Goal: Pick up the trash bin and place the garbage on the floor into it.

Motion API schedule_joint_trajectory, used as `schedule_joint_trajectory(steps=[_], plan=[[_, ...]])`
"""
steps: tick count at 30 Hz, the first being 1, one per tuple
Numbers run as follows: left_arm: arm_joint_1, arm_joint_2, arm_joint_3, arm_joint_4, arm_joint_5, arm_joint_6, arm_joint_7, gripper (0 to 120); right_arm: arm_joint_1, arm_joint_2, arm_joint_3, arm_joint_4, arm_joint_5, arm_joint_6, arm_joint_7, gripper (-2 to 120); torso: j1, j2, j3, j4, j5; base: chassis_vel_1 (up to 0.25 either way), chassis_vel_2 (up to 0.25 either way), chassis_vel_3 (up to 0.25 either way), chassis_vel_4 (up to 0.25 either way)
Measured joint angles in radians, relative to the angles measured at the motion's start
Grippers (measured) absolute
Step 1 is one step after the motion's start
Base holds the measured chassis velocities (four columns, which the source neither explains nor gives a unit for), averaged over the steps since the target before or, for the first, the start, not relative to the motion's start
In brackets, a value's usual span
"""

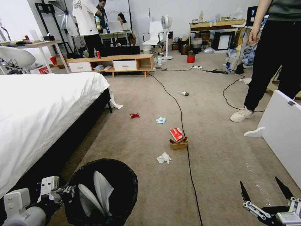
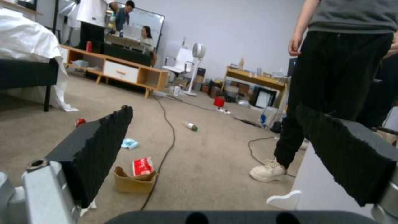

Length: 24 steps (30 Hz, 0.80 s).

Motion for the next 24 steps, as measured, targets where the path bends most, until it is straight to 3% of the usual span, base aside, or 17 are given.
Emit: schedule_joint_trajectory(steps=[8, 15, 16, 17, 18, 20, 23, 24], plan=[[0.001, -0.003, 0.003, -0.003, 0.002, 0.0, 0.0, 4, -0.006, 0.0, 0.006, 0.007, 0.005, 0.0, -0.003, 100, 0.0, 0.0, 0.0, 0.0003, 0.0003, -0.103, -0.06, 0.031, 0.118], [0.001, -0.004, 0.005, -0.006, 0.003, 0.0, 0.0, 4, -0.008, 0.0, 0.007, 0.011, 0.006, 0.0, -0.006, 100, 0.0, 0.0, 0.0, 0.0004, -0.0004, -0.196, -0.206, 0.211, 0.206], [0.001, -0.004, 0.006, -0.006, 0.004, 0.0, 0.0, 4, -0.008, 0.0, 0.008, 0.011, 0.007, 0.0, -0.008, 100, 0.0, 0.0, -0.001, 0.0006, -0.0067, -0.214, -0.183, 0.242, 0.255], [-0.001, -0.002, 0.007, -0.007, 0.003, 0.0, 0.001, 4, -0.009, 0.0, 0.01, 0.014, 0.01, 0.001, -0.008, 100, 0.0, 0.0, -0.001, -0.0006, -0.0069, -0.228, -0.183, 0.205, 0.226], [-0.001, -0.002, 0.007, -0.007, 0.003, 0.0, 0.001, 4, -0.009, 0.0, 0.01, 0.014, 0.01, 0.001, -0.008, 100, 0.0, 0.0, -0.001, -0.0006, -0.0069, -0.228, -0.183, 0.205, 0.226], [-0.001, -0.002, 0.009, -0.007, 0.006, 0.0, 0.001, 4, -0.009, 0.0, 0.012, 0.013, 0.01, 0.001, -0.008, 100, 0.0, 0.0, -0.001, -0.0008, -0.0032, -0.158, -0.18, 0.168, 0.196], [-0.002, -0.005, 0.012, -0.003, 0.011, 0.0, 0.001, 4, -0.009, 0.0, 0.013, 0.013, 0.007, 0.005, -0.008, 100, 0.0, 0.0, -0.001, -0.0009, -0.004, -0.196, -0.165, 0.137, 0.137], [-0.001, -0.007, 0.013, -0.002, 0.013, 0.0, 0.002, 4, -0.008, 0.0, 0.013, 0.01, 0.003, 0.006, -0.008, 100, 0.0, 0.0, -0.001, -0.0006, -0.0009, -0.141, -0.083, 0.103, 0.085]])
